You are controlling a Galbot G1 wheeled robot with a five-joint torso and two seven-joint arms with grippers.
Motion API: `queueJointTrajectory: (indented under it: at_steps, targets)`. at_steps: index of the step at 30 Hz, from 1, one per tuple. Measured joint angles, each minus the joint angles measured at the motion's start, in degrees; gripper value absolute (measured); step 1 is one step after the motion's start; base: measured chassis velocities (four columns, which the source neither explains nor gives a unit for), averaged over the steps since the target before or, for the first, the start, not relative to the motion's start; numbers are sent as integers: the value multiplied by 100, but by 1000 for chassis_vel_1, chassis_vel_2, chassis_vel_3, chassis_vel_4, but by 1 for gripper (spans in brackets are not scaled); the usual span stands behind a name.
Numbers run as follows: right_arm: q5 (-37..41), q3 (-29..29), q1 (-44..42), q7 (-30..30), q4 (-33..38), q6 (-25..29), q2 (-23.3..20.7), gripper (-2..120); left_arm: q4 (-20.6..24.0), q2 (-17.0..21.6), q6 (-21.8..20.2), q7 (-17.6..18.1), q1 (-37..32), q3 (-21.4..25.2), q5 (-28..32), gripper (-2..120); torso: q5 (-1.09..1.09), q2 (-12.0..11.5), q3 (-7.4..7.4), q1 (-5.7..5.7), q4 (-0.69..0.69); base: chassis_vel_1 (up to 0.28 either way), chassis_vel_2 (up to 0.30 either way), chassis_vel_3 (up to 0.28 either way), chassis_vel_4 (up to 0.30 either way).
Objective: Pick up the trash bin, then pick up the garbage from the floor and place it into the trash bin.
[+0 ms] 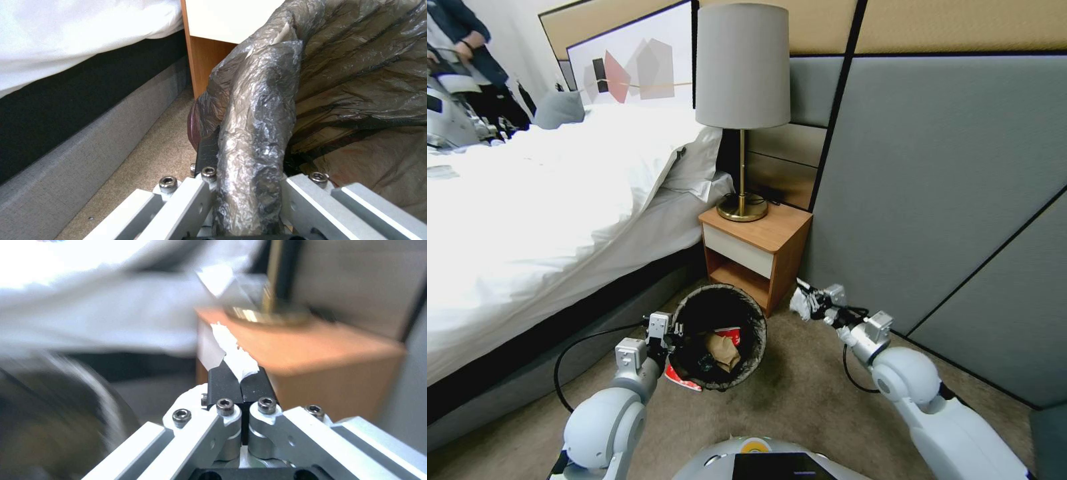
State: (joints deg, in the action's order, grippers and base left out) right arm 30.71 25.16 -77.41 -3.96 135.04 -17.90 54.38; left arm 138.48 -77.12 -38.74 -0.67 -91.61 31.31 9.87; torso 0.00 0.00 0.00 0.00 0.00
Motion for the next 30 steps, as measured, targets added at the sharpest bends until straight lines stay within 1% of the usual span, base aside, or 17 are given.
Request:
queueJointTrajectory:
  at_steps: [3, 4, 7, 8, 11, 13, 16, 17, 18, 21, 22, 27, 30]
  targets:
    - [295, -119, 152, 119, 479, -95, -49, 0, -62, -1, -19, 0, 21, -22, 41, 1, 0, 0, 0, 0, 0, 0, 0, 0, 0]
    - [295, -119, 152, 119, 479, -95, -49, 0, -62, -1, -19, 0, 21, -22, 41, 1, 0, 0, 0, 0, 0, 0, 0, 0, 0]
    - [632, -282, 317, 166, 811, -237, -59, 0, -107, -7, -30, 1, 46, -69, 52, 1, -1, 0, 0, 0, 0, 0, 0, 0, 0]
    - [632, -282, 317, 166, 811, -237, -59, 0, -107, -7, -30, 1, 46, -69, 52, 1, -1, 0, 0, 0, 0, 0, 0, 0, 0]
    - [936, -586, 555, 170, 879, -426, -50, 0, -140, -16, -35, 8, 74, -123, 53, 1, 0, 0, 0, 0, -1, 0, 0, 0, 0]
    - [952, -654, 603, 160, 879, -447, -46, 0, -143, -16, -36, 9, 78, -129, 53, 1, 0, 0, 0, 0, 0, 0, 0, 0, 0]
    - [979, -929, 797, 135, 879, -506, -36, 0, -150, -18, -41, 13, 84, -143, 51, 1, 0, 0, 0, 0, 0, 0, 0, 0, 0]
    - [993, -1150, 942, 128, 878, -554, -22, 0, -152, -18, -44, 15, 83, -148, 44, 1, -1, 0, 0, 0, 0, 0, 0, 0, 0]
    - [993, -1150, 942, 128, 878, -554, -22, 0, -152, -18, -44, 15, 83, -148, 44, 1, -1, 0, 0, 0, 0, 0, 0, 0, 0]
    - [959, -1804, 1239, 127, 859, -656, 34, 0, -160, -30, -48, 18, 78, -165, 3, 1, -1, 0, 0, 0, 0, 0, 0, 0, 0]
    - [938, -1918, 1267, 129, 853, -695, 42, 0, -165, -34, -49, 19, 77, -168, -7, 1, -1, 0, 0, 0, 0, 0, 0, 0, 0]
    - [806, -2119, 1255, 118, 844, -764, 32, 0, -175, -40, -50, 21, 77, -169, -32, 1, -1, 0, 0, 0, 0, 0, 0, 0, 0]
    - [510, -2254, 1131, 25, 834, -778, 25, 0, -162, -46, -52, 22, 60, -175, -41, 1, -1, 0, 0, 0, -1, 0, 0, 0, 0]
